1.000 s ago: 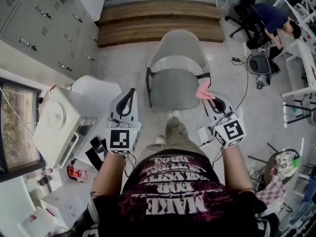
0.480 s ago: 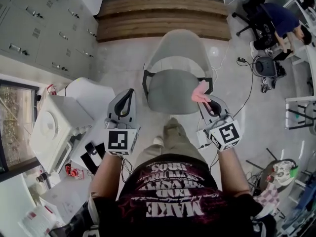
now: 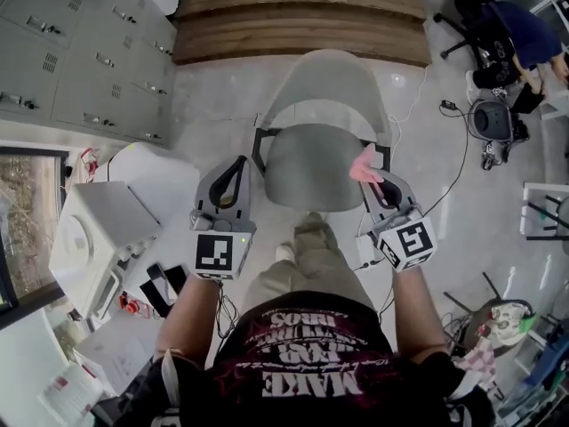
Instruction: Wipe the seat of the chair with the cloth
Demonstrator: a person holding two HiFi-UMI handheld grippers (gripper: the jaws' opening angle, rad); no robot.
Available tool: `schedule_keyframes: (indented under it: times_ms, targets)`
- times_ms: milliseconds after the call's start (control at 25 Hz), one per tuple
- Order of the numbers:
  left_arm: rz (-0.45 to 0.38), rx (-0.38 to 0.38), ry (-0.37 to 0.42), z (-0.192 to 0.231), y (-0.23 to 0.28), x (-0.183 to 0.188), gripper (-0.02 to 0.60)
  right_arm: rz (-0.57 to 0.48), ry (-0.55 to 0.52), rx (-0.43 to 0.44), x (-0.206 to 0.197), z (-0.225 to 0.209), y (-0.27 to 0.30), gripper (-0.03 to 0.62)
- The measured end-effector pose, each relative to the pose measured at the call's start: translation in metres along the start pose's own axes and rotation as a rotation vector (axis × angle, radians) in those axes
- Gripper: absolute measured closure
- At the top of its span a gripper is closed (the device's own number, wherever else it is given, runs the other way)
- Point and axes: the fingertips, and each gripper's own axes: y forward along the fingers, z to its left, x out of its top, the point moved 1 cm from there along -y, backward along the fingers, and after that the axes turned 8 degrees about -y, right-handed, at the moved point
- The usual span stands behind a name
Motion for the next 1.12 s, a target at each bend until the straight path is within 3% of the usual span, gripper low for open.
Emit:
schedule_keyframes:
  times_ms: [320, 400, 480, 640, 720, 1120]
  targets:
    - [0.064, 0.021, -0.053, 0.013, 0.046, -0.044, 0.575, 0.077, 0.02, 0.079, -0.064, -0.009, 0.065, 0.562]
    - [0.079, 0.026, -0.047, 0.007, 0.054, -0.038, 0.576, 0.097, 0.032, 0.105, -0.069, -0.013, 0.072, 0.562]
    - [0.105, 0.044, -0.017, -0.021, 0.052, 0.015, 0.576, 0.089, 0.062, 0.142, -0.034, -0.03, 0.049, 0.562]
    - [0.179, 0.1, 0.068, -0.1, 0.038, 0.179, 0.577, 0.014, 0.132, 0.224, 0.096, -0.08, -0.035, 0.562]
    - [0.189, 0.117, 0.081, -0.115, 0.039, 0.213, 0.576, 0.004, 0.141, 0.253, 0.122, -0.09, -0.047, 0.562]
    - [0.308, 0.172, 0.053, -0.081, 0.045, 0.147, 0.575, 0.046, 0.104, 0.386, 0.07, -0.051, 0.03, 0.562]
